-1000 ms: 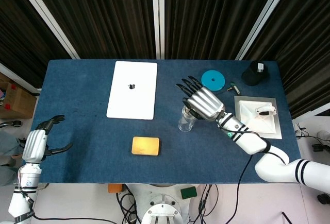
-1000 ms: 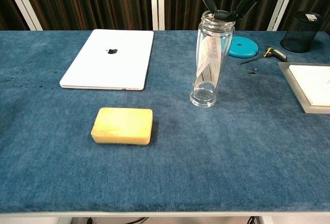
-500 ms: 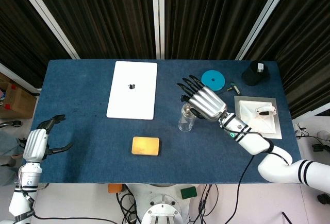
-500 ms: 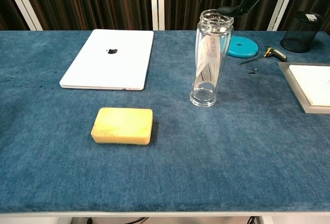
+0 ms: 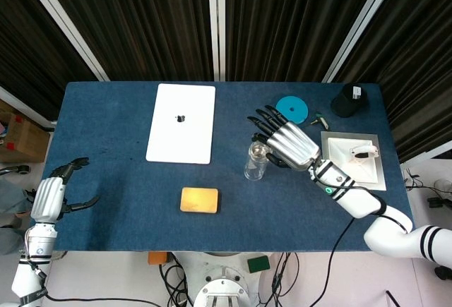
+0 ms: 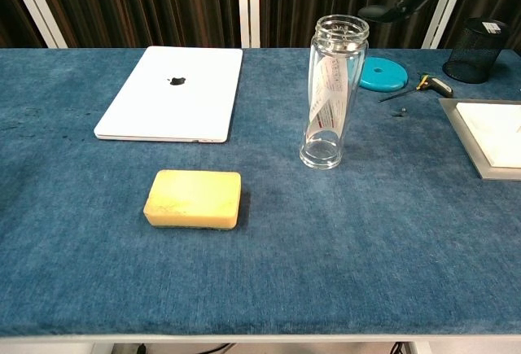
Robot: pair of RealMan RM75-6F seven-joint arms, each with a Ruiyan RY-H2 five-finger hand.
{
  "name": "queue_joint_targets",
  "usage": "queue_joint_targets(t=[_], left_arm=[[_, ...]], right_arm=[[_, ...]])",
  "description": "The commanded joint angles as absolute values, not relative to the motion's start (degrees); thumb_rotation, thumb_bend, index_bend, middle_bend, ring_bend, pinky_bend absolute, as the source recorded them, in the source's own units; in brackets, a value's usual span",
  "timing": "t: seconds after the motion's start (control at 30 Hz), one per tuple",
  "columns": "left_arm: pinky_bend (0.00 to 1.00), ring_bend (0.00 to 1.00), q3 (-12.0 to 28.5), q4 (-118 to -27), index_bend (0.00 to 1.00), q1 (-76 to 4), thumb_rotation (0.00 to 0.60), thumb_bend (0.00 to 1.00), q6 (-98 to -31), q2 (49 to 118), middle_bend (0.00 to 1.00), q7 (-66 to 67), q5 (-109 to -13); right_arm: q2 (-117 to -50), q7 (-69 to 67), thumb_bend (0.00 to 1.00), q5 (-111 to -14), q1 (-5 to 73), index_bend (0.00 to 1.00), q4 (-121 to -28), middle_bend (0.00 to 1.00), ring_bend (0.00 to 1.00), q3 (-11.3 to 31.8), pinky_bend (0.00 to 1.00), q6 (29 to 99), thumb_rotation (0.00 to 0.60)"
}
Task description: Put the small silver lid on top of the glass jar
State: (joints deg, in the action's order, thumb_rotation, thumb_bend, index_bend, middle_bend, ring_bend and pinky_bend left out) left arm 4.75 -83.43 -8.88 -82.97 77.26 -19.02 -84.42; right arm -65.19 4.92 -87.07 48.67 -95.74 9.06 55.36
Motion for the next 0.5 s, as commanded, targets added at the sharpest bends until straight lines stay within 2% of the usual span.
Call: queue_joint_targets(t=[0.03,0.5], left_arm=[[0.26,0.27,4.7,-83.4,0.22,-8.9,0.600,0.03,-82.9,77.3,0.27,-19.0,-84.4],[0.26,0.27,4.6,-83.4,0.22,-8.9,0.600,0.03,-83.0,77.6,0.27,-18.7,-84.5]], right_arm=[[-63.8,3.3,0.35,-88.9,47.5,0.34,-96.5,0.06,0.00,8.0,0.00,56.7,0.600],[-64.6,5.0,0.35,-88.8,47.1,0.35,-96.3,0.01,0.00,6.5,0.00,54.2,0.600]])
